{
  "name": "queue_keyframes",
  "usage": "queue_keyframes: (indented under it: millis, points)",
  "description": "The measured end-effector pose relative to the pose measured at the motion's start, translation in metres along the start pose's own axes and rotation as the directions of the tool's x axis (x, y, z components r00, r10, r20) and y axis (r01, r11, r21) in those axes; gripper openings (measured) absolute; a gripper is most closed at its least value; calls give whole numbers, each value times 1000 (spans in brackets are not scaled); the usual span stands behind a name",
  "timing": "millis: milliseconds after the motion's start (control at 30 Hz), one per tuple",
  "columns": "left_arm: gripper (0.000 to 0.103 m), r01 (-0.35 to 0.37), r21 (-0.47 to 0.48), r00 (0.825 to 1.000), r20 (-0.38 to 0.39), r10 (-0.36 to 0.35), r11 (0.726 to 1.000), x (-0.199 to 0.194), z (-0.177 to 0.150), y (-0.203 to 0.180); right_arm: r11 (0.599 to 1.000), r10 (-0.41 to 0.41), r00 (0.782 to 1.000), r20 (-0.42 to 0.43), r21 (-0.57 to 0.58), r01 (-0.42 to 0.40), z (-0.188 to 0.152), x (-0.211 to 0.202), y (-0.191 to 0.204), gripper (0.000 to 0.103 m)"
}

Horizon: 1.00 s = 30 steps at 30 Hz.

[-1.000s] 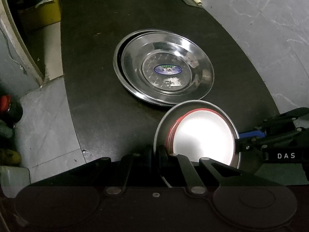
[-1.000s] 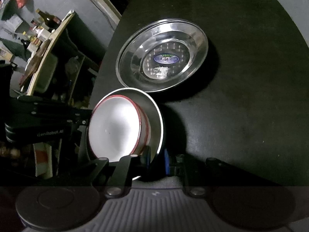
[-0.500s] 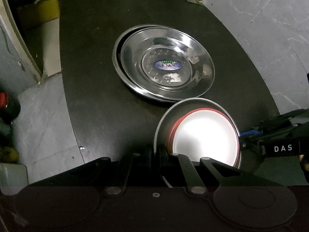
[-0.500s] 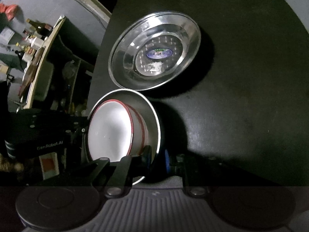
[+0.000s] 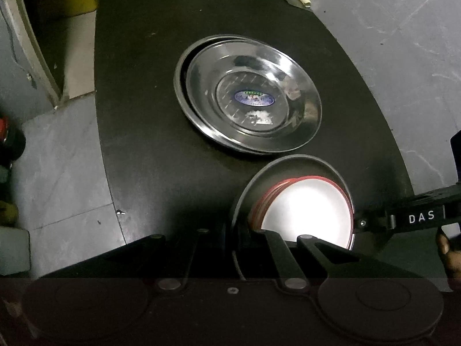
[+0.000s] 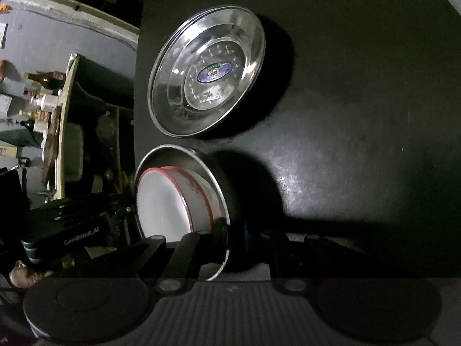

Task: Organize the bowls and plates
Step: 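Lower the bowl stack onto the steel plate stack with both grippers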

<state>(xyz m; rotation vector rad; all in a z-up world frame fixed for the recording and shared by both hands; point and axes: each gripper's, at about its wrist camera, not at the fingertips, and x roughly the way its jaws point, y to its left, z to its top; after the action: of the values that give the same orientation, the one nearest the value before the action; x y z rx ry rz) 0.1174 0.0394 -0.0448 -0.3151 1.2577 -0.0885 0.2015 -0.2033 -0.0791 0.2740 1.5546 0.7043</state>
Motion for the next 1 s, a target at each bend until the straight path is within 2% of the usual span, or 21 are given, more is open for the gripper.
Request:
queue_keyframes:
  millis: [233, 667, 1000]
  points:
    - [4, 28, -22, 999, 19, -27, 999, -8, 9, 2, 999, 29, 999, 30, 32, -29, 0, -8, -3, 13]
    - [5, 41, 23, 997, 70, -42, 999, -17, 33, -17, 996, 47, 993, 108, 73, -55, 10, -32, -8, 13]
    - [5, 47, 38, 994, 94, -50, 998, -16, 57, -28, 996, 41, 991, 130, 74, -51, 29, -46, -15, 13]
